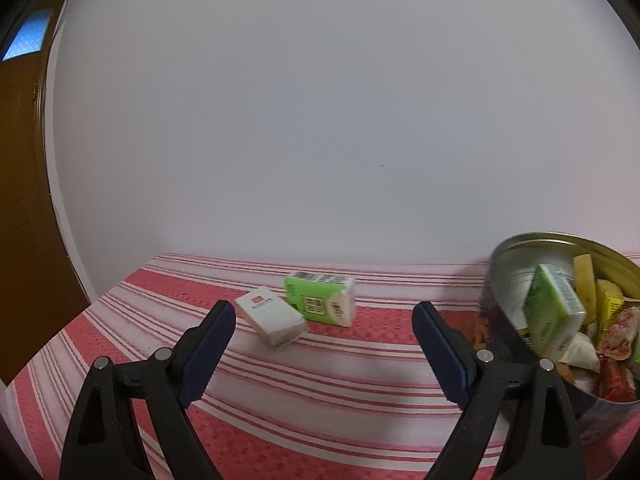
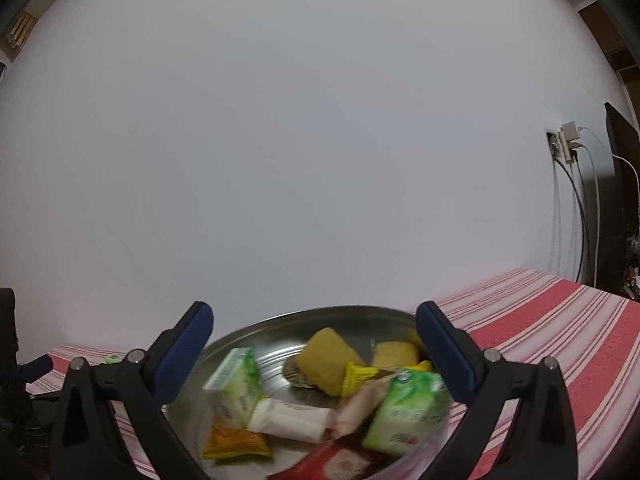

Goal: Organize objects
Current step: 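Withdraw both open tools from the tin toward the white and green boxes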

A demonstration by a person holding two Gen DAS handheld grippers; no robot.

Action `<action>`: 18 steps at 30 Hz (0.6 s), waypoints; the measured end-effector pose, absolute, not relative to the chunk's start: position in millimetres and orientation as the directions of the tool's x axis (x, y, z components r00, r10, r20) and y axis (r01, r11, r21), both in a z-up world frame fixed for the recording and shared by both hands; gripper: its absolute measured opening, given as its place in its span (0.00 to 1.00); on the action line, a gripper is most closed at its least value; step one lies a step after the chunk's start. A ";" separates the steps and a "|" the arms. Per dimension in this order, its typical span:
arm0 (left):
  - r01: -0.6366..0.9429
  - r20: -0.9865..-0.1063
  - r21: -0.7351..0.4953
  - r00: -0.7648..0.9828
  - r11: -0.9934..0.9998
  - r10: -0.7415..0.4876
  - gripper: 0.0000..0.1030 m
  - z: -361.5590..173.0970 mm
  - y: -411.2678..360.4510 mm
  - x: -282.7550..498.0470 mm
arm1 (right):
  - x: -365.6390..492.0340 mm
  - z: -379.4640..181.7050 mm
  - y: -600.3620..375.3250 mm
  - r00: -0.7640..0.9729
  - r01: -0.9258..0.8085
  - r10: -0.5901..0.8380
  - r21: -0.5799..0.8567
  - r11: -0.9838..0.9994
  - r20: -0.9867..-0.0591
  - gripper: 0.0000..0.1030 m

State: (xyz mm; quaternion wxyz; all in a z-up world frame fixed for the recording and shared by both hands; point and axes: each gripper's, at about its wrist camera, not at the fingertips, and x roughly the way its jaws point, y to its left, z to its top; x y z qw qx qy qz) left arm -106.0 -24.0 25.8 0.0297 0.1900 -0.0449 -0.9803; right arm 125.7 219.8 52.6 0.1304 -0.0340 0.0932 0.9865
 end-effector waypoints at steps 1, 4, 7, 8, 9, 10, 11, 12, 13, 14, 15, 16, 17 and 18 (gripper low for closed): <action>0.047 -0.371 0.101 -0.925 -0.994 -0.081 0.89 25.5 -28.8 -108.1 | 124.5 51.7 214.1 -0.966 -0.257 0.244 0.177 -0.950 -0.091 1.00; 0.059 -0.376 0.094 -0.922 -0.994 -0.091 0.89 24.0 -41.7 -113.8 | 118.0 51.2 201.2 -0.970 -0.237 0.224 0.172 -0.956 -0.092 1.00; 0.075 -0.378 0.088 -0.920 -0.993 -0.103 0.89 24.2 -54.1 -118.4 | 111.1 50.6 187.2 -0.975 -0.215 0.201 0.168 -0.962 -0.096 1.00; 0.079 -0.378 0.087 -0.920 -0.993 -0.106 0.89 23.9 -58.6 -119.9 | 108.2 50.5 181.7 -0.976 -0.208 0.194 0.167 -0.964 -0.098 1.00; 0.084 -0.379 0.087 -0.919 -0.993 -0.111 0.89 23.8 -62.2 -121.7 | 105.8 50.3 176.9 -0.977 -0.201 0.187 0.166 -0.965 -0.099 1.00; 0.088 -0.380 0.087 -0.918 -0.992 -0.114 0.89 23.5 -64.7 -122.9 | 103.8 50.1 173.1 -0.979 -0.194 0.179 0.166 -0.967 -0.100 1.00; 0.092 -0.382 0.086 -0.917 -0.992 -0.118 0.89 23.3 -68.6 -124.5 | 101.3 49.9 168.1 -0.981 -0.183 0.168 0.163 -0.970 -0.101 1.00; 0.099 -0.385 0.086 -0.914 -0.991 -0.125 0.89 22.8 -73.8 -127.0 | 98.4 49.8 162.6 -0.982 -0.173 0.158 0.157 -0.972 -0.104 1.00; 0.115 -0.388 0.090 -0.911 -0.989 -0.141 0.89 22.3 -79.8 -130.2 | 95.8 49.8 157.7 -0.983 -0.166 0.151 0.151 -0.975 -0.106 1.00; 0.131 -0.391 0.094 -0.907 -0.987 -0.158 0.89 21.5 -84.6 -131.1 | 93.4 49.6 153.1 -0.984 -0.158 0.143 0.145 -0.977 -0.107 1.00; 0.145 -0.395 0.096 -0.903 -0.985 -0.171 0.89 21.1 -90.2 -133.6 | 90.3 49.5 147.2 -0.985 -0.149 0.135 0.139 -0.979 -0.108 1.00; 0.159 -0.401 0.096 -0.897 -0.983 -0.184 0.89 20.7 -97.3 -136.7 | 87.2 49.8 142.6 -0.986 -0.142 0.127 0.136 -0.981 -0.110 1.00; 0.170 -0.406 0.095 -0.893 -0.981 -0.195 0.89 20.1 -103.5 -139.4 | 84.2 49.7 138.1 -0.987 -0.131 0.116 0.133 -0.982 -0.113 1.00; 0.182 -0.410 0.094 -0.889 -0.979 -0.204 0.89 19.9 -109.1 -141.3 | 81.2 49.5 133.9 -0.987 -0.121 0.106 0.131 -0.984 -0.117 1.00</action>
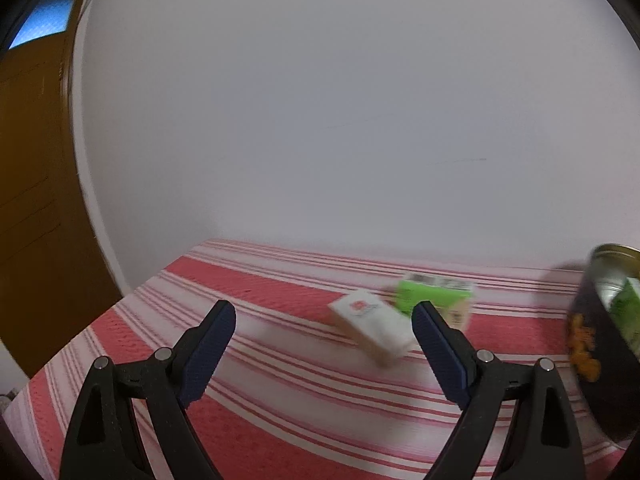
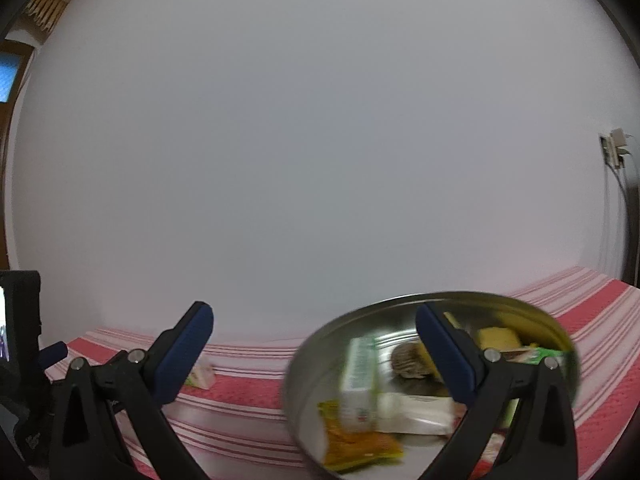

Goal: Organize objects
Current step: 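Withdraw both open tools from the tin toward the white and green boxes, then grasp the small green box with the right tool while the left tool grasps the white Oriental Club box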

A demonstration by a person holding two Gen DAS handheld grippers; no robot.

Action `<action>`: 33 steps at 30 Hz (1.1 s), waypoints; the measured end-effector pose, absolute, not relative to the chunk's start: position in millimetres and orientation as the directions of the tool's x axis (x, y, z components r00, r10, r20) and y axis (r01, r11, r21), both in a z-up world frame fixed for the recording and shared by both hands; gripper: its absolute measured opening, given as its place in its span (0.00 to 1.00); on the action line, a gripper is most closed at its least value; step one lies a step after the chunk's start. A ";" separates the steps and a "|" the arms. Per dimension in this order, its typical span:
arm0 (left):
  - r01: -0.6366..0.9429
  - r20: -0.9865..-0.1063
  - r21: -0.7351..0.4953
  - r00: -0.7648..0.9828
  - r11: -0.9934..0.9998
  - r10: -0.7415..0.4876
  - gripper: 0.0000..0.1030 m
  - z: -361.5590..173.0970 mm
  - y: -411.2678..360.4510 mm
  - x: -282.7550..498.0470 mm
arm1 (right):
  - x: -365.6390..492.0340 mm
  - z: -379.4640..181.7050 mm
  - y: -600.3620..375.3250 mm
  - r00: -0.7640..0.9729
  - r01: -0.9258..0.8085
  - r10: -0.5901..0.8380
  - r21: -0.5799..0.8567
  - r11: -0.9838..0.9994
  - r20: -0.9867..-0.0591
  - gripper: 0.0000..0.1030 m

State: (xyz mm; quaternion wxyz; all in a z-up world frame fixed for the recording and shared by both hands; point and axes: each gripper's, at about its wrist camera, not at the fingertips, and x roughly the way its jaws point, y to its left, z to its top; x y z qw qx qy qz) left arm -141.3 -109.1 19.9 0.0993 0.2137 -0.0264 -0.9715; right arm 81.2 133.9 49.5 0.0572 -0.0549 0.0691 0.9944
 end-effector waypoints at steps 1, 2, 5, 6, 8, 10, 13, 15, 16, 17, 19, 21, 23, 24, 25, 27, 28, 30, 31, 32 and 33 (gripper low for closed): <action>0.192 -0.415 0.091 -0.885 -0.977 -0.213 0.89 19.9 -114.6 -142.9 | 77.1 48.3 128.1 -0.988 -0.107 0.091 0.127 -0.986 -0.124 1.00; 0.202 -0.422 0.085 -0.880 -0.976 -0.219 0.89 19.5 -120.7 -145.4 | 73.4 47.9 123.6 -0.988 -0.096 0.080 0.123 -0.988 -0.131 1.00; 0.235 -0.433 0.088 -0.866 -0.968 -0.249 0.89 17.9 -136.0 -153.0 | 59.2 46.0 109.2 -0.985 -0.064 0.046 0.107 -0.992 -0.165 1.00; 0.242 -0.434 0.092 -0.863 -0.966 -0.258 0.89 17.7 -138.9 -154.1 | 53.9 45.4 104.2 -0.984 -0.055 0.036 0.107 -0.993 -0.175 1.00; 0.255 -0.441 0.095 -0.856 -0.962 -0.270 0.89 17.1 -145.6 -157.1 | 46.5 44.6 97.4 -0.983 -0.039 0.018 0.111 -0.993 -0.181 1.00; 0.264 -0.454 0.087 -0.848 -0.961 -0.274 0.89 15.8 -151.0 -159.5 | 37.2 43.5 88.0 -0.981 -0.016 -0.005 0.108 -0.994 -0.193 1.00; 0.276 -0.473 0.080 -0.835 -0.958 -0.280 0.89 14.0 -156.9 -163.9 | 18.5 39.7 75.3 -0.968 0.017 -0.039 0.088 -0.996 -0.246 0.99; 0.275 -0.480 0.084 -0.831 -0.958 -0.280 0.89 13.2 -158.8 -168.7 | 5.8 36.6 68.8 -0.956 0.046 -0.068 0.084 -0.995 -0.286 0.94; 0.274 -0.487 0.088 -0.827 -0.958 -0.281 0.89 12.3 -159.2 -171.8 | -3.4 35.0 66.6 -0.949 0.055 -0.077 0.079 -0.995 -0.307 0.93; 0.271 -0.492 0.089 -0.825 -0.958 -0.279 0.89 11.8 -158.7 -174.6 | -13.5 33.2 63.2 -0.938 0.072 -0.093 0.075 -0.995 -0.335 0.93; 0.262 -0.513 0.091 -0.815 -0.961 -0.271 0.89 9.6 -158.4 -181.0 | -28.4 30.6 59.8 -0.921 0.089 -0.111 0.076 -0.993 -0.373 0.92; 0.255 -0.533 0.095 -0.803 -0.962 -0.266 0.89 7.3 -158.7 -187.9 | -46.2 26.1 56.3 -0.890 0.131 -0.155 0.084 -0.988 -0.428 0.91; 0.255 -0.556 0.092 -0.789 -0.962 -0.263 0.89 4.5 -160.4 -193.4 | -62.3 21.4 52.9 -0.856 0.161 -0.185 0.091 -0.983 -0.484 0.86; 0.255 -0.566 0.085 -0.783 -0.963 -0.258 0.89 3.5 -162.4 -195.1 | -70.7 18.5 51.8 -0.837 0.176 -0.200 0.096 -0.980 -0.509 0.84; 0.255 -0.574 0.076 -0.779 -0.964 -0.252 0.89 2.7 -163.9 -195.8 | -77.2 16.3 50.2 -0.822 0.185 -0.209 0.099 -0.978 -0.530 0.80; 0.262 -0.587 0.055 -0.772 -0.964 -0.243 0.89 1.4 -167.7 -196.4 | -88.2 13.8 47.4 -0.799 0.196 -0.224 0.109 -0.974 -0.558 0.79; 0.268 -0.592 0.046 -0.769 -0.962 -0.242 0.89 1.0 -169.3 -196.3 | -94.5 11.3 47.1 -0.785 0.207 -0.235 0.115 -0.972 -0.574 0.78; 0.276 -0.600 0.034 -0.763 -0.961 -0.241 0.89 -1.4 -172.9 -196.8 | -106.4 7.2 42.0 -0.746 0.249 -0.272 0.125 -0.960 -0.607 0.77; 0.278 -0.604 0.031 -0.760 -0.960 -0.240 0.89 -1.5 -172.2 -196.4 | -112.0 3.8 38.3 -0.726 0.276 -0.292 0.125 -0.953 -0.623 0.77; 0.280 -0.607 0.028 -0.758 -0.959 -0.240 0.89 -2.0 -173.3 -195.6 | -115.7 0.7 33.4 -0.704 0.301 -0.305 0.119 -0.946 -0.641 0.75; 0.280 -0.609 0.026 -0.757 -0.960 -0.238 0.89 -2.4 -173.9 -195.5 | -119.0 -2.6 26.6 -0.683 0.320 -0.303 0.100 -0.942 -0.664 0.73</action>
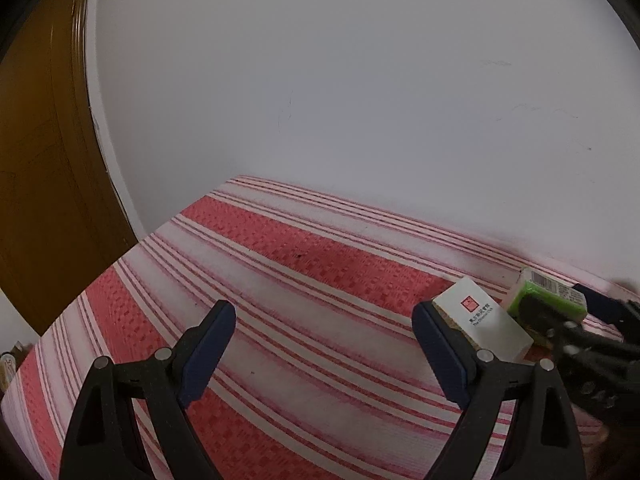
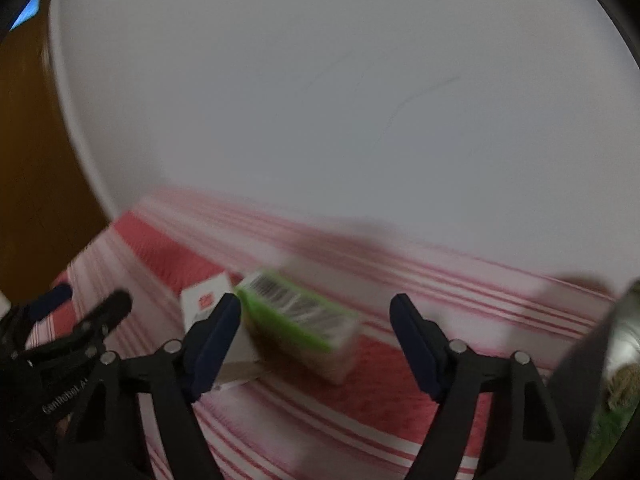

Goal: Organize objects
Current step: 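Grasp the small green box with the right tool while the left tool grasps the white Oriental Club box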

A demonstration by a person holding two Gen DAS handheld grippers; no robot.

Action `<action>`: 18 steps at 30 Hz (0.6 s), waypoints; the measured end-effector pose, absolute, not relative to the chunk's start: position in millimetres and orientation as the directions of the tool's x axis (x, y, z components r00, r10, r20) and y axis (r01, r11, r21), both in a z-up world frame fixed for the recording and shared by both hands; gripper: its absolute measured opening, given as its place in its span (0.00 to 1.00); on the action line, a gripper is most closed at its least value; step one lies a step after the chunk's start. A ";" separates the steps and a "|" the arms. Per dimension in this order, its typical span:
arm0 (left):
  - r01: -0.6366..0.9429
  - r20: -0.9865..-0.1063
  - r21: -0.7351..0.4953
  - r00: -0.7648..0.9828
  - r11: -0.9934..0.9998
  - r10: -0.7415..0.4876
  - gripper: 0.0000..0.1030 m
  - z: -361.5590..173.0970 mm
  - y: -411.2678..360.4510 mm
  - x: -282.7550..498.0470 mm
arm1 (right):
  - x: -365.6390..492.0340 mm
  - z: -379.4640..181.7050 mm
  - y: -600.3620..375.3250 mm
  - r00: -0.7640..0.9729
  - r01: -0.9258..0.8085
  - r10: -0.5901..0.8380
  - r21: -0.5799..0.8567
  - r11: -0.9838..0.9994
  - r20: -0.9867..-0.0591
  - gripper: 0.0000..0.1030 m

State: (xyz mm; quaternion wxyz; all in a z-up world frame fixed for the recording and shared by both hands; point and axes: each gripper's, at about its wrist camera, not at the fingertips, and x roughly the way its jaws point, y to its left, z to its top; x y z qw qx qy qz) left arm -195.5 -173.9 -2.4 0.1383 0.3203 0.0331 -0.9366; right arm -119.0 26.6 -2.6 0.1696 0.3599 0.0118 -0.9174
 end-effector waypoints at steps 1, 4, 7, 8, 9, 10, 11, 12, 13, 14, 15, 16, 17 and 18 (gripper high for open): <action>0.280 -0.610 0.025 -0.756 -0.960 -0.237 0.89 -2.9 -176.0 -197.0 | -119.8 -3.6 22.2 -0.676 0.328 -0.296 0.084 -0.941 -0.675 0.65; 0.276 -0.617 0.022 -0.753 -0.961 -0.230 0.89 -3.3 -176.4 -196.1 | -120.0 -7.4 9.6 -0.655 0.367 -0.288 0.039 -0.929 -0.699 0.38; 0.272 -0.630 0.012 -0.745 -0.962 -0.219 0.89 -3.9 -178.0 -197.9 | -119.6 -9.0 3.0 -0.665 0.367 -0.266 0.004 -0.930 -0.698 0.27; 0.272 -0.635 0.006 -0.742 -0.962 -0.214 0.89 -4.3 -179.0 -198.7 | -119.2 -9.3 4.2 -0.665 0.362 -0.264 0.008 -0.932 -0.698 0.26; 0.271 -0.640 0.000 -0.740 -0.962 -0.208 0.89 -4.4 -178.9 -198.9 | -118.4 -9.6 8.0 -0.666 0.349 -0.266 0.023 -0.937 -0.697 0.25; 0.269 -0.647 -0.012 -0.736 -0.963 -0.197 0.89 -5.2 -180.0 -198.8 | -116.6 -11.9 17.5 -0.668 0.338 -0.269 0.039 -0.940 -0.694 0.25; 0.265 -0.655 -0.026 -0.733 -0.964 -0.184 0.89 -6.4 -180.7 -198.8 | -114.3 -10.6 25.1 -0.672 0.325 -0.281 0.069 -0.943 -0.685 0.25; 0.259 -0.660 -0.036 -0.732 -0.965 -0.172 0.89 -7.4 -180.2 -198.9 | -109.4 -7.4 34.1 -0.688 0.308 -0.290 0.094 -0.947 -0.666 0.25; 0.253 -0.659 -0.041 -0.734 -0.967 -0.164 0.89 -7.2 -178.2 -198.3 | -102.8 -4.7 39.5 -0.706 0.293 -0.288 0.104 -0.950 -0.646 0.25; 0.250 -0.654 -0.040 -0.739 -0.968 -0.163 0.89 -6.0 -174.9 -197.3 | -96.7 -1.8 44.3 -0.726 0.280 -0.283 0.107 -0.954 -0.626 0.25; 0.250 -0.648 -0.040 -0.744 -0.967 -0.165 0.89 -5.1 -172.2 -196.4 | -86.1 2.0 50.4 -0.755 0.266 -0.275 0.105 -0.958 -0.595 0.25; 0.250 -0.640 -0.042 -0.750 -0.967 -0.166 0.89 -3.8 -167.9 -195.1 | -79.4 4.7 53.0 -0.776 0.261 -0.269 0.099 -0.960 -0.571 0.25; 0.248 -0.637 -0.045 -0.753 -0.968 -0.163 0.89 -2.9 -164.1 -195.2 | -69.3 8.8 54.6 -0.797 0.254 -0.257 0.083 -0.964 -0.547 0.25; 0.244 -0.641 -0.050 -0.752 -0.969 -0.156 0.89 -3.1 -162.3 -198.2 | -57.5 13.6 55.8 -0.828 0.240 -0.230 0.047 -0.970 -0.512 0.25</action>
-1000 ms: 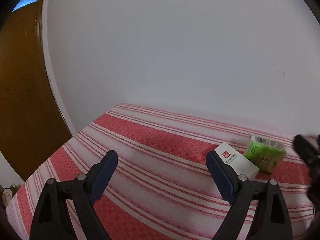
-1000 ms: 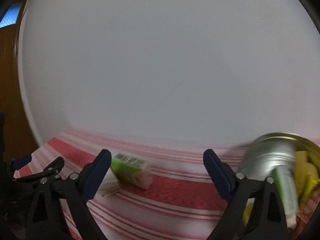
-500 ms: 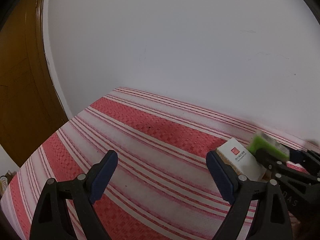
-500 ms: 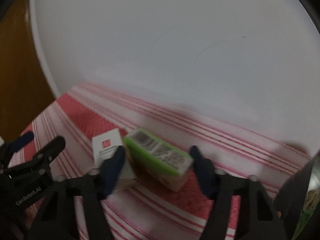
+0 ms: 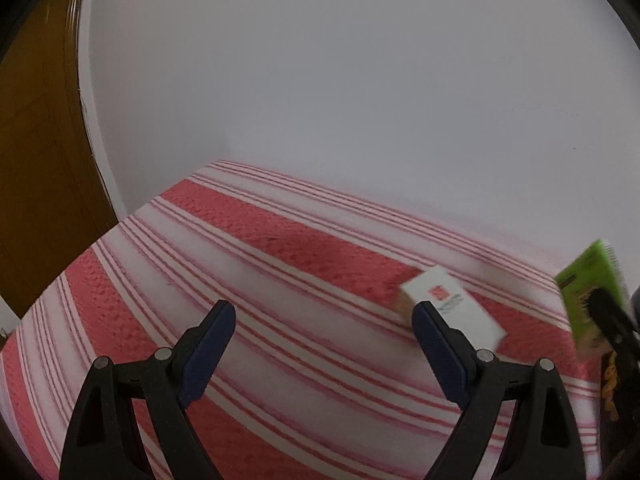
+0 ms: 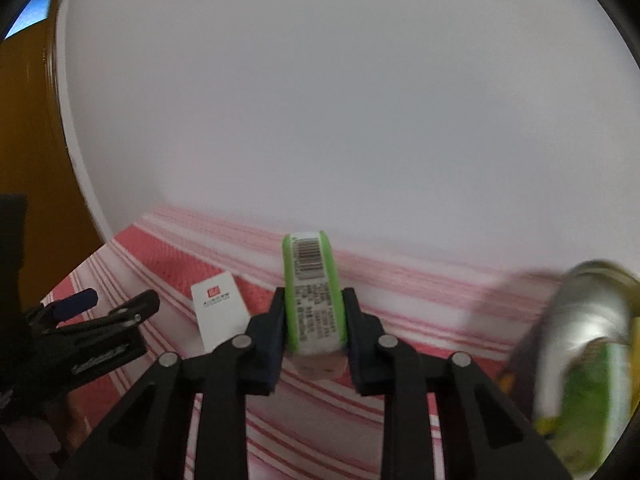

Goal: Organize objects
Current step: 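Grasp the small green box with the right tool while the left tool grasps the white Oriental Club box, then lift both held boxes and carry them over the silver tin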

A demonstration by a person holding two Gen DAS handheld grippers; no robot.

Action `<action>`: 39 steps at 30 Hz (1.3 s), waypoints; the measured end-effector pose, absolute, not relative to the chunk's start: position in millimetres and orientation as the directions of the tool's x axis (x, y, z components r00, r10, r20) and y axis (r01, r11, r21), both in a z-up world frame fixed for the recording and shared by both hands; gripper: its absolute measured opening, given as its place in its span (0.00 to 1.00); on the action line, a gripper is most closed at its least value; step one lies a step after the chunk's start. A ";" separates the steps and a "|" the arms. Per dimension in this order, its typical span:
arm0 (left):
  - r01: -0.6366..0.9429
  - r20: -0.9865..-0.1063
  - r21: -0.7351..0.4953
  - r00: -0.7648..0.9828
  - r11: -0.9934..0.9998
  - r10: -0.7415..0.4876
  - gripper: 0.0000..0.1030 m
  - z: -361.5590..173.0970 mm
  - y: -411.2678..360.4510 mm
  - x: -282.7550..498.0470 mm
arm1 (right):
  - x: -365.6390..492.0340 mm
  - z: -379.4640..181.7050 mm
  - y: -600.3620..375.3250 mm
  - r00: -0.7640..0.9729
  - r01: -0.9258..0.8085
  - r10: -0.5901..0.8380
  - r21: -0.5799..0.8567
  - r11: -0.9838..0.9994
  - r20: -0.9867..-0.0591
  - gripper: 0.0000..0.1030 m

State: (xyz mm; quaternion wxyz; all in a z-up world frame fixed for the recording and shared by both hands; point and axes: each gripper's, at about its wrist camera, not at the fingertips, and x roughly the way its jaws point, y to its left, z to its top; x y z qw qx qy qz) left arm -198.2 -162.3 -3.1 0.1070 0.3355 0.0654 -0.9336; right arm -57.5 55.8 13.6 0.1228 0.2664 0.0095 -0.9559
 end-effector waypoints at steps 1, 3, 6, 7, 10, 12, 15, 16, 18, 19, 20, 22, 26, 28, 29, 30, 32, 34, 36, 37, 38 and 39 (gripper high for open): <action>0.239 -0.647 -0.057 -0.748 -0.969 -0.147 0.89 -2.8 -156.6 -200.6 | -51.8 17.7 54.6 -0.849 0.231 -0.210 0.017 -0.973 -0.485 0.25; 0.234 -0.655 -0.070 -0.744 -0.970 -0.132 0.89 -1.3 -144.8 -208.3 | -39.0 23.6 56.6 -0.881 0.222 -0.193 -0.017 -0.975 -0.433 0.25; 0.241 -0.668 -0.055 -0.730 -0.969 -0.144 0.89 -1.5 -128.4 -221.5 | -26.5 30.0 57.8 -0.909 0.201 -0.171 -0.041 -0.979 -0.379 0.25; 0.241 -0.682 -0.058 -0.718 -0.969 -0.138 0.89 -3.2 -123.1 -227.7 | -22.5 31.7 59.9 -0.919 0.192 -0.163 -0.047 -0.980 -0.359 0.25; 0.256 -0.710 -0.074 -0.693 -0.964 -0.129 0.89 -9.3 -111.3 -244.0 | -18.8 36.2 64.1 -0.935 0.176 -0.151 -0.049 -0.983 -0.320 0.25; 0.252 -0.720 -0.046 -0.679 -0.967 -0.143 0.89 -14.1 -100.9 -254.5 | -19.6 36.9 66.5 -0.937 0.174 -0.153 -0.040 -0.984 -0.315 0.25; 0.244 -0.745 -0.001 -0.647 -0.970 -0.162 0.89 -23.9 -90.1 -261.3 | -22.6 36.1 73.8 -0.939 0.159 -0.144 -0.023 -0.987 -0.313 0.25; 0.238 -0.767 -0.013 -0.625 -0.971 -0.143 0.86 -28.4 -92.3 -264.3 | -29.0 33.1 67.7 -0.938 0.159 -0.146 -0.013 -0.987 -0.315 0.25; 0.248 -0.782 -0.052 -0.612 -0.967 -0.115 0.82 -32.0 -101.3 -264.4 | -34.0 31.3 69.4 -0.932 0.160 -0.153 0.006 -0.987 -0.329 0.25; 0.254 -0.778 -0.061 -0.618 -0.965 -0.113 0.77 -31.5 -104.7 -262.7 | -37.8 29.0 66.6 -0.928 0.161 -0.156 0.013 -0.987 -0.338 0.25; 0.256 -0.776 -0.059 -0.619 -0.965 -0.116 0.75 -31.4 -106.4 -262.0 | -39.9 28.8 70.1 -0.923 0.162 -0.158 0.020 -0.987 -0.350 0.25; 0.252 -0.774 -0.049 -0.621 -0.966 -0.123 0.62 -31.1 -108.5 -260.3 | -44.5 27.8 72.8 -0.914 0.166 -0.170 0.041 -0.985 -0.369 0.25; 0.222 -0.762 -0.086 -0.643 -0.971 -0.079 0.42 -28.9 -113.2 -253.7 | -50.9 33.0 77.4 -0.917 0.167 -0.168 0.034 -0.985 -0.362 0.25; 0.209 -0.754 -0.111 -0.655 -0.972 -0.055 0.42 -28.5 -113.8 -248.8 | -52.3 33.3 79.6 -0.916 0.170 -0.174 0.043 -0.985 -0.361 0.25; 0.207 -0.746 -0.115 -0.663 -0.972 -0.053 0.42 -25.9 -113.4 -249.9 | -52.7 33.5 81.1 -0.919 0.162 -0.166 0.042 -0.986 -0.359 0.25; 0.205 -0.728 -0.115 -0.684 -0.972 -0.058 0.42 -22.2 -112.9 -246.1 | -53.7 34.1 81.8 -0.923 0.152 -0.156 0.042 -0.988 -0.352 0.25; 0.199 -0.674 -0.081 -0.733 -0.977 -0.094 0.42 -11.1 -106.1 -234.4 | -42.4 26.1 78.3 -0.931 0.133 -0.138 0.039 -0.990 -0.337 0.25; 0.186 -0.632 -0.046 -0.766 -0.982 -0.115 0.42 -4.1 -99.2 -224.5 | -39.8 27.2 78.3 -0.941 0.116 -0.118 0.027 -0.993 -0.317 0.25; 0.169 -0.594 -0.026 -0.796 -0.985 -0.120 0.42 -0.3 -98.3 -215.7 | -35.7 26.2 75.6 -0.949 0.104 -0.104 0.015 -0.994 -0.299 0.25; 0.165 -0.582 -0.017 -0.804 -0.986 -0.124 0.42 1.4 -96.3 -209.9 | -32.9 26.6 76.5 -0.952 0.097 -0.096 0.011 -0.995 -0.291 0.25; 0.159 -0.577 -0.016 -0.808 -0.987 -0.121 0.42 1.3 -99.9 -204.1 | -29.8 26.8 78.0 -0.955 0.089 -0.088 0.009 -0.996 -0.284 0.25; 0.155 -0.573 -0.016 -0.811 -0.988 -0.118 0.42 1.3 -101.9 -200.6 | -26.5 26.6 80.0 -0.957 0.078 -0.077 0.007 -0.997 -0.280 0.25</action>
